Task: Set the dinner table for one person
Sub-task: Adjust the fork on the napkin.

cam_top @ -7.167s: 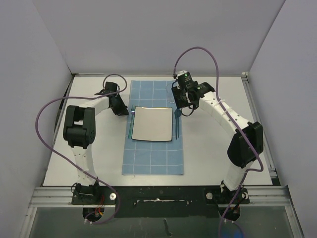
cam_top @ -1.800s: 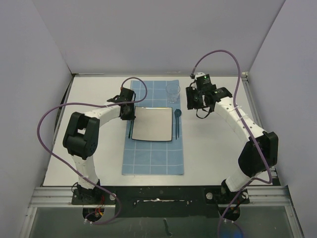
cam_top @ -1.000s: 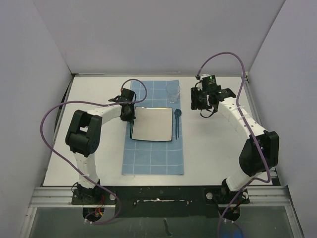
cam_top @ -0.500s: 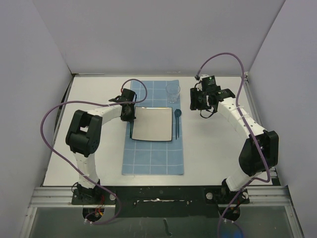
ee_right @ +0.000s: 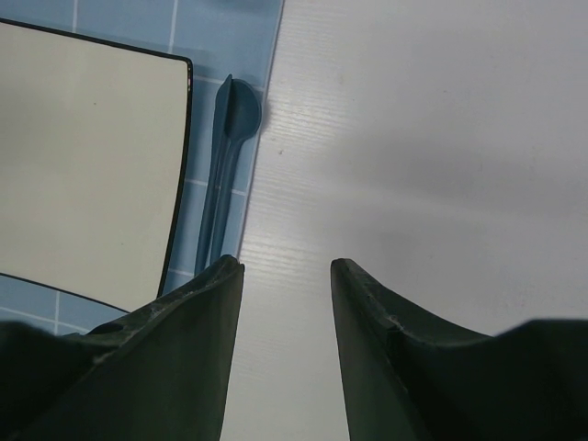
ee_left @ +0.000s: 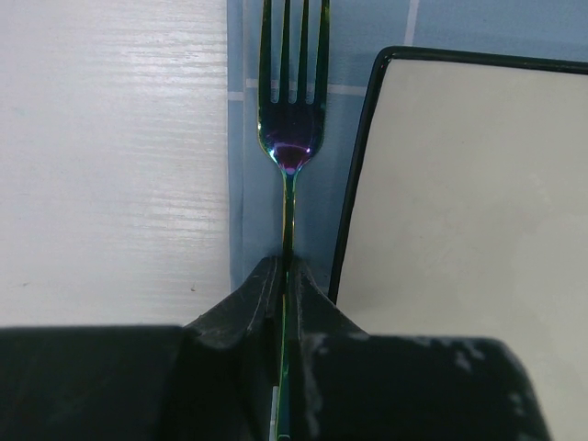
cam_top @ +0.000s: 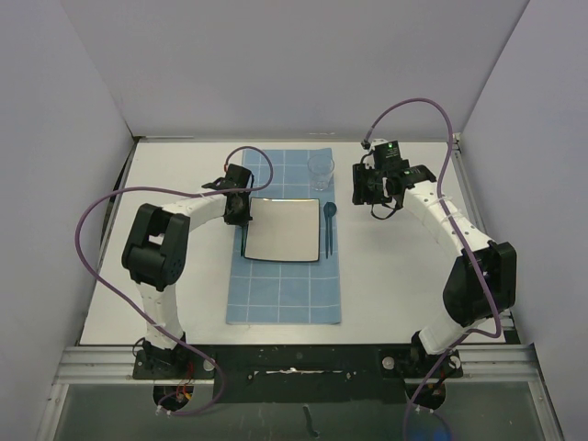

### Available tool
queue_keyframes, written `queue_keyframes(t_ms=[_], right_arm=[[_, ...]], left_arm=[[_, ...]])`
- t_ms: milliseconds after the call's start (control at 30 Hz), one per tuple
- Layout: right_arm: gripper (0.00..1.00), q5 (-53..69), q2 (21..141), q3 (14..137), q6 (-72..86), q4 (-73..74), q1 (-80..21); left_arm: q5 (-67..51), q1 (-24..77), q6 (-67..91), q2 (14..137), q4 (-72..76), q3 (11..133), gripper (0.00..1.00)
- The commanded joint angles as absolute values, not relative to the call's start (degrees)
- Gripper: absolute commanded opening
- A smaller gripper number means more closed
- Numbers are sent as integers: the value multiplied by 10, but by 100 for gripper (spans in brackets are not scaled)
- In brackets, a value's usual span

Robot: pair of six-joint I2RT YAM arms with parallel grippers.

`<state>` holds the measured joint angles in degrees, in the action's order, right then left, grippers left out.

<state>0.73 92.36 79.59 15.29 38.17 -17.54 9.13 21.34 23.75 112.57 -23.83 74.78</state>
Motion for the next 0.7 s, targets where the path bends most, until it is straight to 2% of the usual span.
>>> queue_keyframes(t_ms=[0, 667], right_arm=[[44, 16, 910, 796, 158, 358, -171], [44, 24, 901, 794, 163, 361, -171]], left_arm=[[119, 212, 248, 1121, -229, 743, 0], [144, 209, 256, 1109, -242, 737, 0]])
